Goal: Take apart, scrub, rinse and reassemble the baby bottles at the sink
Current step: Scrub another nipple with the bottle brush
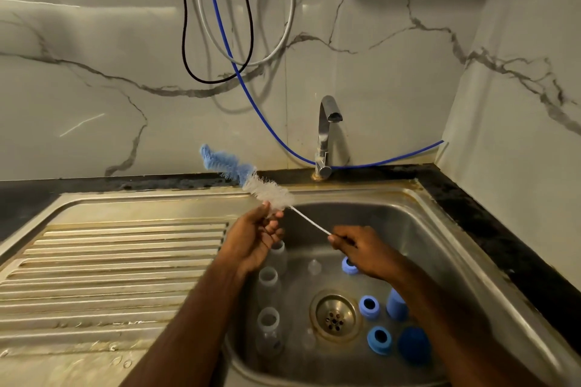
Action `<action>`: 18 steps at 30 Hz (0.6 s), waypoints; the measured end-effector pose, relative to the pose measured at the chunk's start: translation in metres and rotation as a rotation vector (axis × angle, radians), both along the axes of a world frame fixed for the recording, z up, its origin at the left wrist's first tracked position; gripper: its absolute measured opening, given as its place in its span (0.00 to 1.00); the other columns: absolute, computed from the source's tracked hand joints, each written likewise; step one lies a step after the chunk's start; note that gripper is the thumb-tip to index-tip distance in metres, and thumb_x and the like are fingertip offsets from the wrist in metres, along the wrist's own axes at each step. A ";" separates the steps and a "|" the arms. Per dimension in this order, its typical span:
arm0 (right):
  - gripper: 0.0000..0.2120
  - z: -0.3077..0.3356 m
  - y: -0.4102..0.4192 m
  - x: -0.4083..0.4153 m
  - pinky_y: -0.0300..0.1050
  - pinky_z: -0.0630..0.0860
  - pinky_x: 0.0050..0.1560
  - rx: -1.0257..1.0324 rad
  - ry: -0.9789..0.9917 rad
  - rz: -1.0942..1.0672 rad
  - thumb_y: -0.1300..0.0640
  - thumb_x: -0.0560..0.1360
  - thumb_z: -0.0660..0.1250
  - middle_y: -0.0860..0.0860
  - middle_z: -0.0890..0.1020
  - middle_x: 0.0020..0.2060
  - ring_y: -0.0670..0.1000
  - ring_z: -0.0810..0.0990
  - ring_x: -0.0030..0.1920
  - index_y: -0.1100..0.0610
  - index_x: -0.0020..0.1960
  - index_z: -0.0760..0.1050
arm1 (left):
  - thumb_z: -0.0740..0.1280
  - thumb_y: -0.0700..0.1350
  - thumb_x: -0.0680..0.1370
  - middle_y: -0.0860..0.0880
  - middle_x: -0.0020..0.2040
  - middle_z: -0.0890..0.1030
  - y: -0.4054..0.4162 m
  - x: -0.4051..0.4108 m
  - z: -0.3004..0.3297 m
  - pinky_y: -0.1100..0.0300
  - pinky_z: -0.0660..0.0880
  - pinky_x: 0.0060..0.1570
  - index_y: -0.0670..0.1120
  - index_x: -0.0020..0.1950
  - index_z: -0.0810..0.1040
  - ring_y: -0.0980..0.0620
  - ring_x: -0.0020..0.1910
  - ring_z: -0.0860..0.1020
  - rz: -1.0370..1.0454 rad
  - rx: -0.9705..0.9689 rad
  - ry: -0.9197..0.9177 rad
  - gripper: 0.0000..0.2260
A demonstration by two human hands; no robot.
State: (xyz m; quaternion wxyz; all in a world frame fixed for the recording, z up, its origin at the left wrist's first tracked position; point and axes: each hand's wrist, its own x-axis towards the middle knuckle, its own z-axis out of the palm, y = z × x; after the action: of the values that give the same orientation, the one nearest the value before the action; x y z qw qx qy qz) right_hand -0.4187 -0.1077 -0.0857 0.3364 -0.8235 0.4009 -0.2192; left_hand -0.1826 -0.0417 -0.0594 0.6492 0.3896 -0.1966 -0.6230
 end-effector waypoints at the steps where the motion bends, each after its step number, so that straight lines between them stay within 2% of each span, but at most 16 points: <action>1: 0.12 0.000 0.000 0.000 0.42 0.79 0.36 -0.025 -0.016 0.009 0.48 0.83 0.61 0.43 0.77 0.31 0.42 0.75 0.32 0.45 0.41 0.74 | 0.61 0.46 0.83 0.45 0.38 0.74 -0.001 -0.001 0.001 0.62 0.77 0.33 0.39 0.46 0.80 0.55 0.30 0.73 -0.028 0.003 0.046 0.13; 3: 0.13 0.004 0.003 0.002 0.39 0.76 0.36 -0.058 -0.016 0.030 0.49 0.83 0.61 0.41 0.77 0.31 0.40 0.74 0.32 0.45 0.40 0.73 | 0.60 0.45 0.84 0.45 0.38 0.77 -0.003 -0.005 0.002 0.61 0.79 0.35 0.39 0.48 0.79 0.55 0.32 0.75 0.011 -0.035 0.076 0.12; 5: 0.14 0.008 0.007 0.007 0.38 0.72 0.35 0.008 0.022 0.056 0.50 0.84 0.60 0.41 0.76 0.27 0.40 0.72 0.29 0.48 0.40 0.73 | 0.63 0.42 0.83 0.43 0.42 0.82 -0.006 -0.008 0.001 0.60 0.80 0.40 0.38 0.55 0.79 0.52 0.38 0.80 0.131 -0.135 -0.009 0.09; 7: 0.15 0.011 0.011 0.013 0.37 0.68 0.30 0.149 0.025 0.080 0.50 0.84 0.59 0.44 0.74 0.26 0.41 0.69 0.26 0.51 0.40 0.74 | 0.68 0.38 0.80 0.43 0.47 0.84 -0.004 -0.008 -0.005 0.58 0.80 0.45 0.37 0.58 0.80 0.49 0.45 0.82 0.271 -0.224 -0.228 0.09; 10: 0.15 0.012 0.014 0.019 0.38 0.64 0.25 0.214 0.029 0.085 0.49 0.84 0.58 0.45 0.72 0.27 0.42 0.66 0.24 0.52 0.41 0.73 | 0.73 0.39 0.77 0.50 0.50 0.84 -0.001 -0.009 -0.010 0.65 0.80 0.44 0.46 0.57 0.82 0.58 0.48 0.83 0.485 -0.176 -0.699 0.10; 11: 0.15 0.010 0.014 0.020 0.37 0.65 0.26 0.190 0.036 0.095 0.49 0.84 0.58 0.45 0.72 0.27 0.41 0.66 0.24 0.52 0.41 0.73 | 0.73 0.39 0.77 0.50 0.50 0.84 0.000 -0.010 -0.010 0.67 0.80 0.44 0.46 0.58 0.81 0.60 0.47 0.83 0.515 -0.175 -0.742 0.10; 12: 0.14 0.009 0.014 0.020 0.38 0.67 0.29 0.149 0.044 0.104 0.50 0.84 0.58 0.45 0.72 0.28 0.41 0.68 0.26 0.52 0.41 0.73 | 0.73 0.39 0.77 0.49 0.49 0.84 0.000 -0.010 -0.008 0.65 0.80 0.44 0.44 0.58 0.81 0.58 0.47 0.83 0.506 -0.182 -0.706 0.10; 14: 0.14 0.006 0.010 0.015 0.41 0.72 0.36 0.046 0.067 0.086 0.50 0.84 0.59 0.44 0.74 0.28 0.41 0.71 0.29 0.50 0.40 0.72 | 0.70 0.39 0.79 0.43 0.47 0.85 -0.001 -0.007 -0.005 0.60 0.81 0.45 0.39 0.57 0.81 0.51 0.43 0.83 0.362 -0.187 -0.432 0.08; 16: 0.13 0.006 0.002 0.005 0.47 0.76 0.40 -0.037 0.074 0.028 0.49 0.83 0.60 0.46 0.76 0.29 0.45 0.75 0.31 0.46 0.40 0.73 | 0.66 0.44 0.82 0.41 0.43 0.82 0.000 -0.003 -0.002 0.60 0.79 0.40 0.38 0.52 0.81 0.51 0.37 0.80 0.170 -0.133 -0.192 0.09; 18: 0.12 0.009 -0.005 -0.006 0.47 0.77 0.40 -0.120 0.077 0.000 0.48 0.83 0.61 0.50 0.77 0.32 0.50 0.78 0.34 0.45 0.41 0.73 | 0.62 0.47 0.84 0.44 0.40 0.79 0.001 0.001 0.000 0.62 0.76 0.37 0.40 0.48 0.79 0.54 0.33 0.76 0.032 -0.038 -0.119 0.12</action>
State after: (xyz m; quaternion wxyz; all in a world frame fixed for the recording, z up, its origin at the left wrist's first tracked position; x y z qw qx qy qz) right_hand -0.4246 -0.1127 -0.0769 0.2709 -0.8499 0.3997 -0.2112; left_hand -0.1816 -0.0407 -0.0593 0.6535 0.4166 -0.2404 -0.5845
